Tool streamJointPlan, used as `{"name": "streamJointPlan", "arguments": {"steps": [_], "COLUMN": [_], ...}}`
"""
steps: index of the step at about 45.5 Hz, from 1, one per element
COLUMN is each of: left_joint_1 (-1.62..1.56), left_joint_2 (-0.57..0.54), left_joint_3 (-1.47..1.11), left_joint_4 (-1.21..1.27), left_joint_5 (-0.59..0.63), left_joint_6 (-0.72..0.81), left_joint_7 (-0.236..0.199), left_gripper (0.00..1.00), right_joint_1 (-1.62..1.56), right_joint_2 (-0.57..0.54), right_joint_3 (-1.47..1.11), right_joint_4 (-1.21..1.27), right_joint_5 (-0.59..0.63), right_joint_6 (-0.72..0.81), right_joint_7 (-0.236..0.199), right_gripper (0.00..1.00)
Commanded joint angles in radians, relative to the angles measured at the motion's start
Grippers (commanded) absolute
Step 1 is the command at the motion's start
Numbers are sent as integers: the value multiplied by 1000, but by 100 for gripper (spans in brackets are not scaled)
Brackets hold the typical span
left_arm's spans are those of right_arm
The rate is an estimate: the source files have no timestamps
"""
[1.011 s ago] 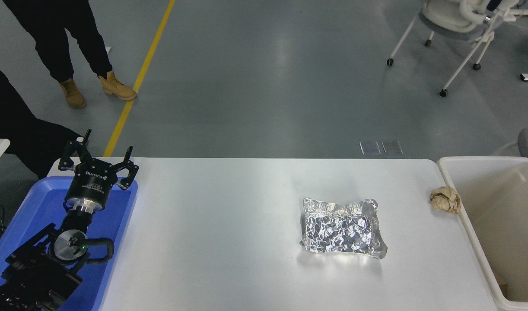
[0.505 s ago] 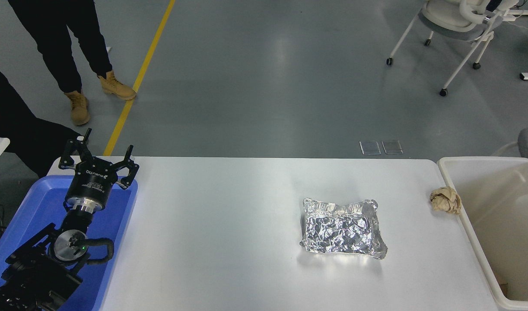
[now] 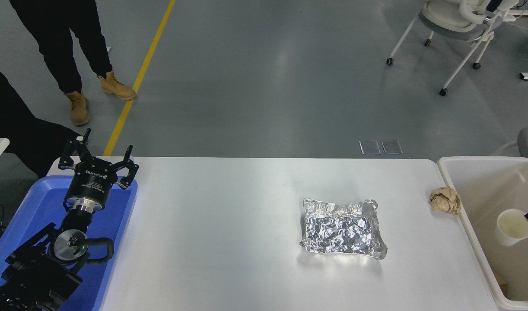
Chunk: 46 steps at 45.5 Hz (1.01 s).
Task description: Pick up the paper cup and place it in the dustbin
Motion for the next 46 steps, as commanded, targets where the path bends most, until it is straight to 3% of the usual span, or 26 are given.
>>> {"name": "streamJointPlan", "arguments": {"steps": [1, 11, 22, 35, 41, 46], "left_joint_1": [0, -2, -3, -5, -5, -3], "left_joint_2": [0, 0, 0, 0, 0, 0], "left_joint_3": [2, 3, 5, 6, 6, 6], "left_joint_4": [-1, -1, -1, -1, -1, -1], "left_joint_5": [0, 0, 0, 0, 0, 0], "left_joint_6": [0, 0, 0, 0, 0, 0], "left_joint_7": [0, 2, 2, 2, 2, 2], "left_gripper": [100, 100, 100, 100, 100, 100], "right_joint_1": [17, 121, 362, 871, 1132, 1328], "right_joint_2": [-1, -25, -65, -199, -177, -93], "right_joint_3": [0, -32, -165, -375, -507, -607], "right_joint_4": [1, 18, 120, 758, 1017, 1165], "right_joint_5": [1, -30, -133, -449, -496, -493], "right_joint_6": [1, 23, 50, 67, 118, 205], "right_joint_7": [-3, 2, 37, 45, 43, 47], "right_gripper": [100, 100, 100, 100, 100, 100]}}
